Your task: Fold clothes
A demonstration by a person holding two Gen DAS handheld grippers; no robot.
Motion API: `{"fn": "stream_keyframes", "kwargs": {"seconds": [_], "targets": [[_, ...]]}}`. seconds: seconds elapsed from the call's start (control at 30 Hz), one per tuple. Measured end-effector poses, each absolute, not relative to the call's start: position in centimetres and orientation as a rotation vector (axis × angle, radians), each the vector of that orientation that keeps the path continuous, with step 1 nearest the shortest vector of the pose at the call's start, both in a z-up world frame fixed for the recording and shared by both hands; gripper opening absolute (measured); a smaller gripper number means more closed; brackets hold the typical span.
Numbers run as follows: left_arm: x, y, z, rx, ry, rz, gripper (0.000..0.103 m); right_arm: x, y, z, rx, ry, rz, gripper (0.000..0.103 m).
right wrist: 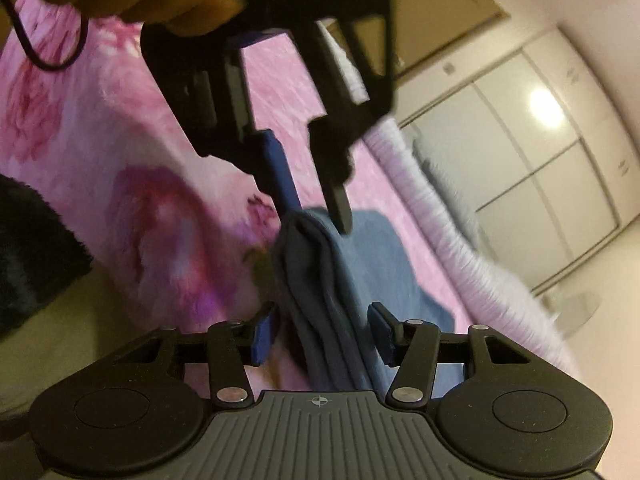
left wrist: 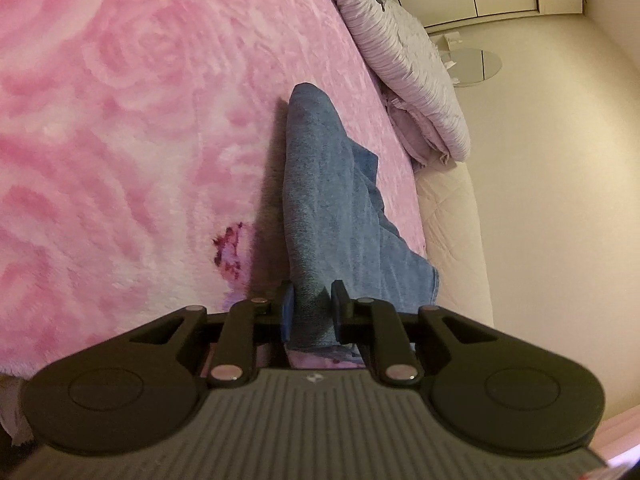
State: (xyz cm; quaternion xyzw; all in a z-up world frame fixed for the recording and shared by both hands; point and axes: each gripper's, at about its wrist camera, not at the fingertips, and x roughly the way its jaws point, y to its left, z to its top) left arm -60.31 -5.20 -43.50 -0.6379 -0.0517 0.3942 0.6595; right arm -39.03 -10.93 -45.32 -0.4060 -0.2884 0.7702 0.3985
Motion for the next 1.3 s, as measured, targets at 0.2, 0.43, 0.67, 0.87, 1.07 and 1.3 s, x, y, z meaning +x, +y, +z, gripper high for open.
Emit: {"fn": "stream_keyframes", "kwargs": {"seconds": [0.2,0.43,0.67,0.87,1.07,1.3], "targets": [[-61.7,-5.8,-42.2,-1.327,-0.102,0.99,0.014,-38.1,-9.0,-43.1,-0.878,-0.482,2.013,0.019],[-60.2,-4.5,-40.6,-1.207,-0.011,1.016,0.014,-30.1,-3.3,-36.1,-0.283,0.354,2.083,0.016],[-52.3,-1.1,-38.6,-1.065,0.116,0.86,0.014,-14.7,-3.1,-32.1,0.333,0.694,1.801,0.015],[-44.4,2.2,-38.9,-1.028,0.197,0.743,0.014,-3.1,-2.5,-36.3,0.439,0.913,1.435,0.015],[-39.8,3.7,-40.0,-1.017,0.251,0.694,0.014,-0.4,-0.9,-38.4,0.459,0.989,1.4,0.015],[-38.8,5.0,-40.5,-1.03,0.281,0.714,0.015,0.9,-0.3,-39.8,0.446,1.05,1.399,0.015]]}}
